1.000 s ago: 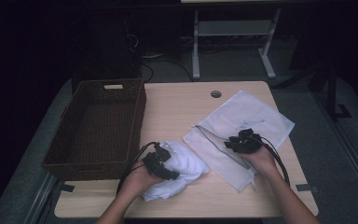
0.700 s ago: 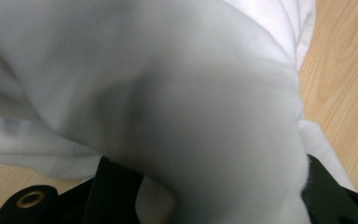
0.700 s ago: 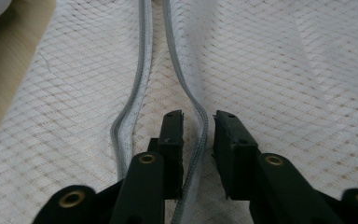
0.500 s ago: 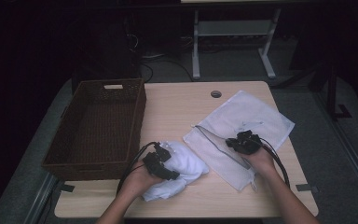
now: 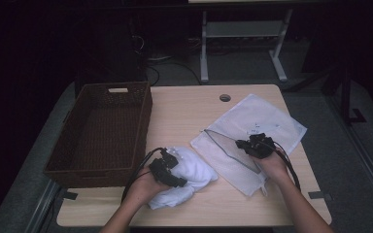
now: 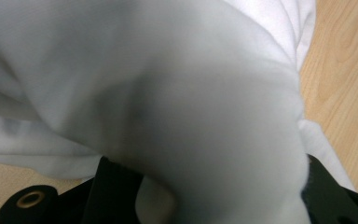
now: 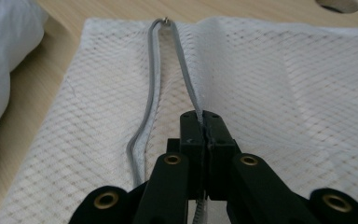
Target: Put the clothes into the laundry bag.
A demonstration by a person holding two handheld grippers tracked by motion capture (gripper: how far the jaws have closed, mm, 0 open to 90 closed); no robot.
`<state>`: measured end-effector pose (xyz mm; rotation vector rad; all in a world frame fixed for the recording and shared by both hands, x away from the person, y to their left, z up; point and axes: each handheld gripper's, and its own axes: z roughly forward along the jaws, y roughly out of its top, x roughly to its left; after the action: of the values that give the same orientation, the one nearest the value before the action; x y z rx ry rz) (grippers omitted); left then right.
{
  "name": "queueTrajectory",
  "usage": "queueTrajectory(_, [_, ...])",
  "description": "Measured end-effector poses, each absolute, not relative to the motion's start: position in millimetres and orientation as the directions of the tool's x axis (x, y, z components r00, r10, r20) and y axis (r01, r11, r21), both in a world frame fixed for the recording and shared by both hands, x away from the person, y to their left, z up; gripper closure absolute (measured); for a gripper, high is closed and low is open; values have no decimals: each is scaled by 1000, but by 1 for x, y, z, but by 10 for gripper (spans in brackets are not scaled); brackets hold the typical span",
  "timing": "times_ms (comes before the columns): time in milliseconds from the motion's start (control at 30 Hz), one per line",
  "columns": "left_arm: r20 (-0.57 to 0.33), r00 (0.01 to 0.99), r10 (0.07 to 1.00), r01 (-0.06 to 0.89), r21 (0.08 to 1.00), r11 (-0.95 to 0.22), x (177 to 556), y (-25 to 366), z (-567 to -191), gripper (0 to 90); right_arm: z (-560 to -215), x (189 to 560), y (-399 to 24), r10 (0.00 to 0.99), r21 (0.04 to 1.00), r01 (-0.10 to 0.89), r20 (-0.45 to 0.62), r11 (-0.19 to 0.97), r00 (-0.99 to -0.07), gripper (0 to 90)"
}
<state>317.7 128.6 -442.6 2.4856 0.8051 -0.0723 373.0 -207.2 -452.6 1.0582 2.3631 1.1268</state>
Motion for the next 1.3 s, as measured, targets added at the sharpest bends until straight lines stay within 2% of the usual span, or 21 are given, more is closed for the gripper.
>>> queueTrajectory(1033, [-202,819,537,562,466,-683,317,128,-443,554,-383,378,-199,720,872,364,19,328,-694,880])
queueTrajectory(1300, [-230,832,505,549,477,-686,314,134,-433,662,-388,379,-202,721,867,375,27,328,-693,880])
